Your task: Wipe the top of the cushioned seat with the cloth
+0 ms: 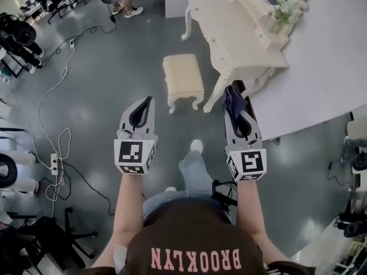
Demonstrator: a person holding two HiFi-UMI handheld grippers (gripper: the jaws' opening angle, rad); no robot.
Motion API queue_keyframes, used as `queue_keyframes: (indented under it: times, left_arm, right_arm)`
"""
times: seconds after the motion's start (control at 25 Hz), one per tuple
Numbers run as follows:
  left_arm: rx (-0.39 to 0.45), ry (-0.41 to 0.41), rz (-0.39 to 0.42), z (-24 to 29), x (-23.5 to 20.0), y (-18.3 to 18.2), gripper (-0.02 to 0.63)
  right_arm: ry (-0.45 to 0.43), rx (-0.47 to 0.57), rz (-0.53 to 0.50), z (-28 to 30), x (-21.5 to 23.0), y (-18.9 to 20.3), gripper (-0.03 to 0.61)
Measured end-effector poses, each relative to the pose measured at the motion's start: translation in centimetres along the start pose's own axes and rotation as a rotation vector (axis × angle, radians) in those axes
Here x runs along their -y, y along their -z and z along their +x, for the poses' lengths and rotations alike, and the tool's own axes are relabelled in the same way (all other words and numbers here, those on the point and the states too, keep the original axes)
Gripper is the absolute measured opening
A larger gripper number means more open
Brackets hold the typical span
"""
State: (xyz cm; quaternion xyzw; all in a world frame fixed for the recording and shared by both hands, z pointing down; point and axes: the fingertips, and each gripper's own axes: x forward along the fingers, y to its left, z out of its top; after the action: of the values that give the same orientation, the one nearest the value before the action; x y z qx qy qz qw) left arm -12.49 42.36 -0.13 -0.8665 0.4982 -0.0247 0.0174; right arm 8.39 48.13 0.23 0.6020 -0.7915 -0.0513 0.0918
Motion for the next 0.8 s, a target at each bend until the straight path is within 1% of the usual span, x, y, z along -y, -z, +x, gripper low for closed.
queue_keyframes:
  times: [0.16, 0.36, 0.48, 0.6, 0.8]
  left_arm:
    - [-0.008, -0.024, 0.013, 5.9, 0.3, -0.3, 0.005]
    - [-0.044, -0.075, 0.012, 12.8, -0.7, -0.3, 0.005]
    - [-0.052, -0.118, -0.010, 16.4, -1.8, -0.4, 0.005]
    - [-0.057, -0.143, -0.018, 19.6, -2.5, -0.3, 0.005]
    - [-0.095, -0.175, -0.017, 23.6, -3.2, 1.2, 0.005]
  right_arm:
    - [-0.029, 0.001, -0.001, 4.9, 4.7, 0.4, 0.038]
    - [-0.082, -0.006, -0.010, 11.7, 9.6, 0.5, 0.038]
    - [-0.127, -0.016, -0.026, 15.5, 11.7, 0.6, 0.039]
    - [-0.166, -0.039, -0.031, 19.0, 13.4, 1.0, 0.038]
    - [-0.188, -0.068, -0.044, 23.9, 15.6, 2.6, 0.039]
